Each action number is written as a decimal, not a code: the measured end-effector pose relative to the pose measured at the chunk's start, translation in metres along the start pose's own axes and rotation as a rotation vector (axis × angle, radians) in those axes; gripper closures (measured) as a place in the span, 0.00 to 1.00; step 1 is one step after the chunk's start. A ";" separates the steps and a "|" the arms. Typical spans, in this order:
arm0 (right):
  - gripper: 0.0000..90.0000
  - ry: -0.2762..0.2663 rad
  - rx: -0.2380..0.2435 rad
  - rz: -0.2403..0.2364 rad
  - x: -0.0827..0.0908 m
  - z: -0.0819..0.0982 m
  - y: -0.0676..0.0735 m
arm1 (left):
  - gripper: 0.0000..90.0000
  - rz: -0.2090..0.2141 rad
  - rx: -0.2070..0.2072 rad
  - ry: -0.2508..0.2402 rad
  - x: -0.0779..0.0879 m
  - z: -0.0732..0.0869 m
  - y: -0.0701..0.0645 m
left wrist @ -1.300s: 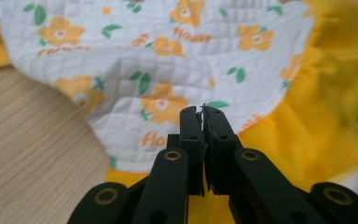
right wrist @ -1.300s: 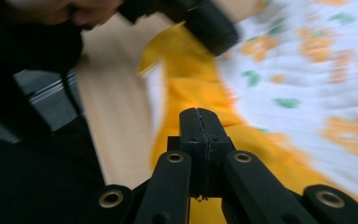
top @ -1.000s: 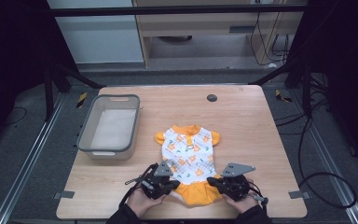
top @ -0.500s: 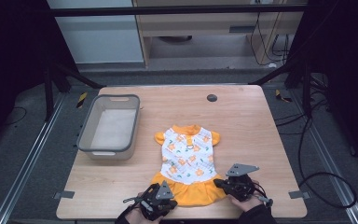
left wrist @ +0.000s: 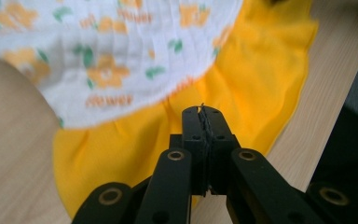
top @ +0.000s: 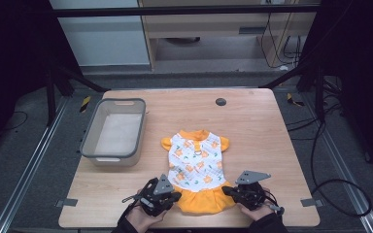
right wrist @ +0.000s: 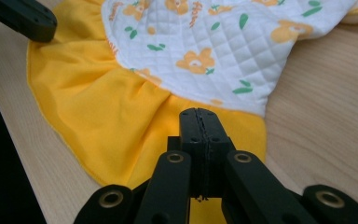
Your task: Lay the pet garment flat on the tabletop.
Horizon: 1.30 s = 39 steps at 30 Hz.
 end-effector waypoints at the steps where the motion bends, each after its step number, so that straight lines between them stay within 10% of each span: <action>1: 1.00 0.006 0.000 -0.001 0.001 0.001 0.000 | 0.98 0.000 0.000 0.017 -0.002 0.005 0.000; 13: 1.00 0.086 -0.032 0.006 0.007 0.021 0.003 | 0.98 0.003 -0.004 0.063 -0.004 0.024 -0.006; 18: 1.00 0.022 -0.030 0.009 0.012 0.014 0.003 | 0.98 0.015 -0.004 -0.031 0.011 0.013 -0.006; 27: 1.00 -0.111 -0.039 0.084 0.008 -0.012 -0.019 | 0.98 -0.092 0.042 -0.159 0.017 -0.047 0.038; 39: 1.00 -0.086 -0.023 0.065 -0.023 -0.021 -0.016 | 0.99 -0.253 0.143 -0.198 -0.058 -0.118 0.096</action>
Point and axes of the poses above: each handheld gripper's, and its own axes: x roughly backward along the jaws, z roughly out of its underside, y roughly to its left, the point moved 2 cm from there along -x, roughly forward along the jaws, and after that the axes turned 15 degrees about x, right-handed, at the moved point
